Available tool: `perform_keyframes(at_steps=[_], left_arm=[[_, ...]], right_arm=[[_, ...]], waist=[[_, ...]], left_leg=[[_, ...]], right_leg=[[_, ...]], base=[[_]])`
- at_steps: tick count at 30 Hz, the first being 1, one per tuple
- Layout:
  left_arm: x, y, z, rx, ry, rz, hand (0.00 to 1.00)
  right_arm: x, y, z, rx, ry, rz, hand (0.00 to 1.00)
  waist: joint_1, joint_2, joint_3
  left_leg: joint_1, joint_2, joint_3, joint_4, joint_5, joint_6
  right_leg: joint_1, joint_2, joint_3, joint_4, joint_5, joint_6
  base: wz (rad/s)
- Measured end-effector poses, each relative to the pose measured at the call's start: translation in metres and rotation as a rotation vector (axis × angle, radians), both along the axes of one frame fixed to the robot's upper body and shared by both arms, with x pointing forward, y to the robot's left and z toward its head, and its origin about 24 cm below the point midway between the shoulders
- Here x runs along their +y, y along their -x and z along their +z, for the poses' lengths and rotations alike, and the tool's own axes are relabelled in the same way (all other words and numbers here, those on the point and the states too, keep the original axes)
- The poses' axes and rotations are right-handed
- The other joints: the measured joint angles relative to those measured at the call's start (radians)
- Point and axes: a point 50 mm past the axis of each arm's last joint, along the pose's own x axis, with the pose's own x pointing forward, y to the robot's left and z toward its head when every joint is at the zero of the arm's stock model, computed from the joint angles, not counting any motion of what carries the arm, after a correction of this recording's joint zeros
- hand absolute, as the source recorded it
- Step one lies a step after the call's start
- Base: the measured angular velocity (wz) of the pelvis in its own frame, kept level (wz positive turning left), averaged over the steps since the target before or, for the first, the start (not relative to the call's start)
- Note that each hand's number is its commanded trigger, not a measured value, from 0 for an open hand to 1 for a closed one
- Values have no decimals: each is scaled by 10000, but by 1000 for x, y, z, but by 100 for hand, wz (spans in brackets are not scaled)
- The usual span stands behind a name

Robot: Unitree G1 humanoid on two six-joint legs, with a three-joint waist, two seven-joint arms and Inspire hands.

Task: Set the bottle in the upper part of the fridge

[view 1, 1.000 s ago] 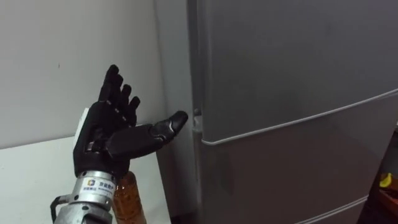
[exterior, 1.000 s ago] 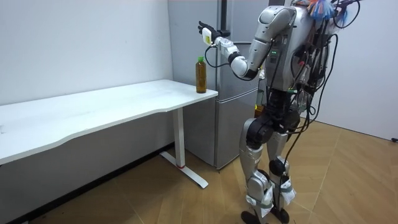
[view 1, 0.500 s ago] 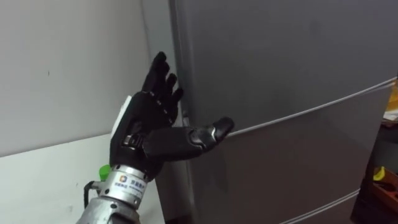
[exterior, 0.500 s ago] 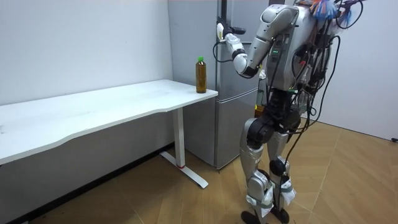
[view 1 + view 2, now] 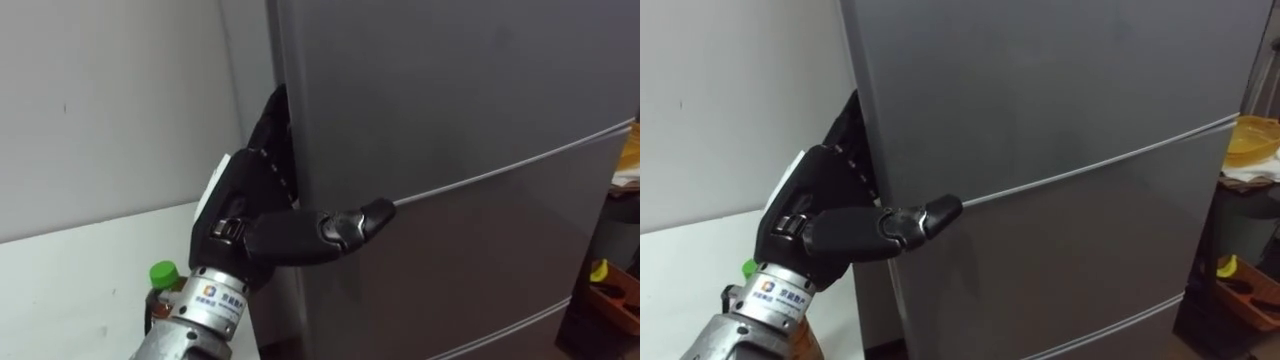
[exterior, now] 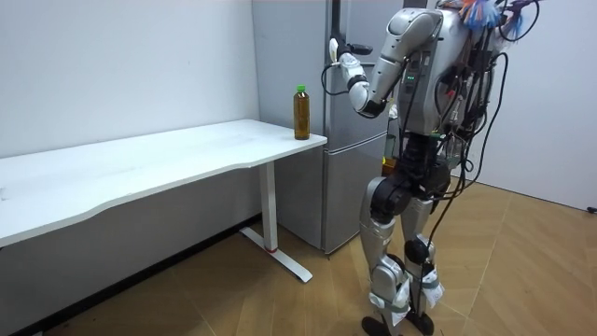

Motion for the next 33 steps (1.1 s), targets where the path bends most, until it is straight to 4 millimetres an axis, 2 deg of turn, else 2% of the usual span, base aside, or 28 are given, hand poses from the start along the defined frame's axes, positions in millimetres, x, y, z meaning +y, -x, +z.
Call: perform_keyframes(at_steps=[1, 3, 8, 10, 12, 19, 22, 28, 30, 33], left_arm=[[0, 0, 0, 2, 12, -10, 48], [-2, 0, 0, 12, -2, -83, 100], [-3, 1, -1, 17, -26, -109, 100], [-3, 1, 0, 27, 39, -88, 86], [-5, 1, 0, 18, 85, -149, 78], [-5, 2, 0, -52, 172, -116, 69], [-7, 2, 0, -64, 193, -178, 58], [-8, 3, 0, -116, 231, -216, 52], [-8, 3, 0, -97, 261, -190, 40], [-8, 3, 0, -90, 266, -185, 14]], right_arm=[[0, 0, 0, -1, -16, -37, 0], [0, 0, 0, -10, -50, -103, 0], [-1, -1, 0, 24, -16, 97, 0], [-1, -2, 1, 8, 0, 109, 0], [-2, -2, 1, 3, -1, 116, 0], [-4, -4, 2, -38, -7, 146, 0], [-4, -4, 2, -52, -6, 173, 0], [-4, -5, 2, -85, -66, 197, 0], [-4, -4, 2, -91, -83, 203, 0], [-4, -4, 2, -107, -85, 209, 0]], waist=[[1, 0, 0], [2, 5, -2], [12, 45, -3], [21, 86, 22], [35, 93, 32], [46, 169, 72], [63, 170, 70], [58, 173, 67], [48, 175, 66], [51, 175, 66]], left_leg=[[-15, 2, -4, 23, 0, 0], [-19, 2, -19, 22, 0, 0], [-14, 2, -39, -12, 0, 0], [-15, 0, -71, -35, -1, 0], [-18, 0, -85, -39, -1, 0], [-29, -1, -107, -37, 0, 0], [-29, -2, -107, -43, 0, 0], [-18, -2, -106, -45, 0, -1], [-17, -1, -106, -45, 1, -1], [-16, 0, -107, -44, 2, -4]], right_leg=[[8, -1, -4, 0, 0, 0], [32, -3, -6, 1, 1, 0], [39, -2, -6, 11, 9, -2], [39, -2, -13, 16, 19, 2], [41, -1, -14, 17, 20, 2], [47, 2, -10, 19, 22, 0], [42, 4, -6, 25, 22, 0], [46, 3, 1, 25, 22, 0], [47, 5, 3, 25, 22, 0], [46, 5, 2, 25, 22, 0]], base=[[0], [0], [0], [4], [4], [1], [0], [0], [0], [0]])
